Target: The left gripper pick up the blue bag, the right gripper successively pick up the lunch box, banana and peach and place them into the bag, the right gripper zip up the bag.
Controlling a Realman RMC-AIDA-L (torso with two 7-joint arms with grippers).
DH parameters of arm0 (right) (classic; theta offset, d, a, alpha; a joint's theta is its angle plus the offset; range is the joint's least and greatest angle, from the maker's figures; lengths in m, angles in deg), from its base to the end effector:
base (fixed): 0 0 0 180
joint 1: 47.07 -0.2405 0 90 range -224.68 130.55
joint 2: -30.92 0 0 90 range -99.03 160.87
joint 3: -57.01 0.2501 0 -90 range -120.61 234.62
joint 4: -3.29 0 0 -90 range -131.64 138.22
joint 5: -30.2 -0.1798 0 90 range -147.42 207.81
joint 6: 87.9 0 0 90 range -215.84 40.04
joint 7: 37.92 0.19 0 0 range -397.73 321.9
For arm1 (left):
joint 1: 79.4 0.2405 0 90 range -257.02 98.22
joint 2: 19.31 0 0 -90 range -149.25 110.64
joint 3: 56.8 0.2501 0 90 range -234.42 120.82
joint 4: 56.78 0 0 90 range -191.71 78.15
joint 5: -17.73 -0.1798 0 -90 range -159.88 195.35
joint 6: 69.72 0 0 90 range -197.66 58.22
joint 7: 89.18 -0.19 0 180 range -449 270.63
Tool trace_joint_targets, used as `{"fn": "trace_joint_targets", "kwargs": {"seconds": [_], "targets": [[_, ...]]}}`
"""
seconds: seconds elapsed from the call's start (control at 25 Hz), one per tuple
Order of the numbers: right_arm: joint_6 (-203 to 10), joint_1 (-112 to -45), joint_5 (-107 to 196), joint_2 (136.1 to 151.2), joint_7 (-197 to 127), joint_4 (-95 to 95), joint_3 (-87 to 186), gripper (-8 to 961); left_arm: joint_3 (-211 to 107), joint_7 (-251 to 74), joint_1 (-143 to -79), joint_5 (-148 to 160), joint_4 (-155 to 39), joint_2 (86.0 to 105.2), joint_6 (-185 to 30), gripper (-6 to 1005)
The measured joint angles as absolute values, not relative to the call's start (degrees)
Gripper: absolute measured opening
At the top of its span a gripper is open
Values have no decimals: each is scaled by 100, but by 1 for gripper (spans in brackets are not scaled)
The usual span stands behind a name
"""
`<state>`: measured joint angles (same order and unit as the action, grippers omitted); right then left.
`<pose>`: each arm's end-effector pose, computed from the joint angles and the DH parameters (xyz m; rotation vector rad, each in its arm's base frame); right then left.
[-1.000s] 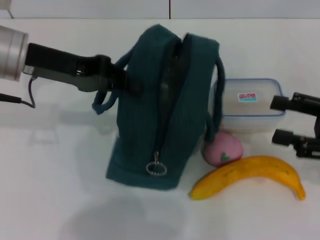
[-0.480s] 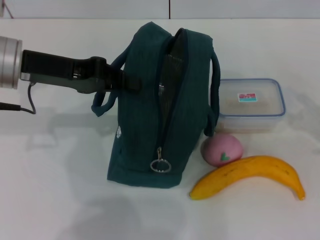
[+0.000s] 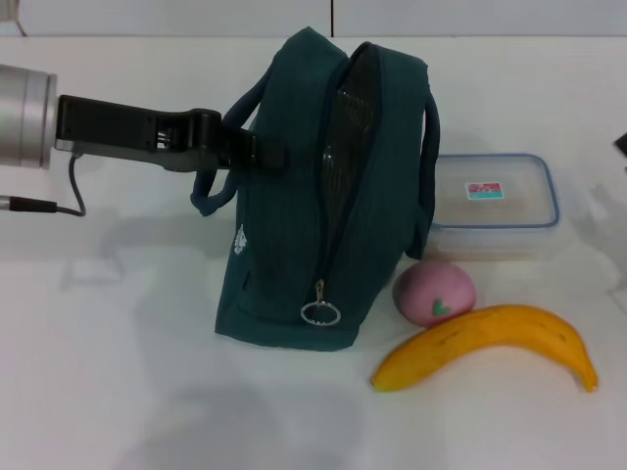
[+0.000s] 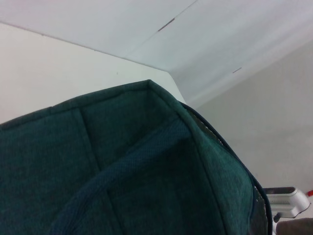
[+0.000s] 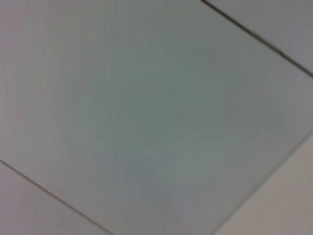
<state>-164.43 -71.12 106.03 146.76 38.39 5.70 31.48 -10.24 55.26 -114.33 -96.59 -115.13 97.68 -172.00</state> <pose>0.3011 0.3283 -0.0073 -1.5547 1.4432 1.3552 -0.1588 0.3224 0.0029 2.5654 1.5884 0.6028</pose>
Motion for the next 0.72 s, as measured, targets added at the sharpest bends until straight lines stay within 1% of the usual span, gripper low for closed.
{"fn": "trace_joint_targets", "kwargs": {"seconds": [0.28, 0.72], "targets": [[-16282, -7309, 10663, 14714, 3903, 1031, 3105, 731, -1013, 5402, -11429, -9659, -11513, 9768, -17192, 54], [-16134, -7489, 10898, 14711, 4195, 1206, 3128, 723, -1017, 5357, -11398, -9659, -11514, 9767, -17193, 54]]}}
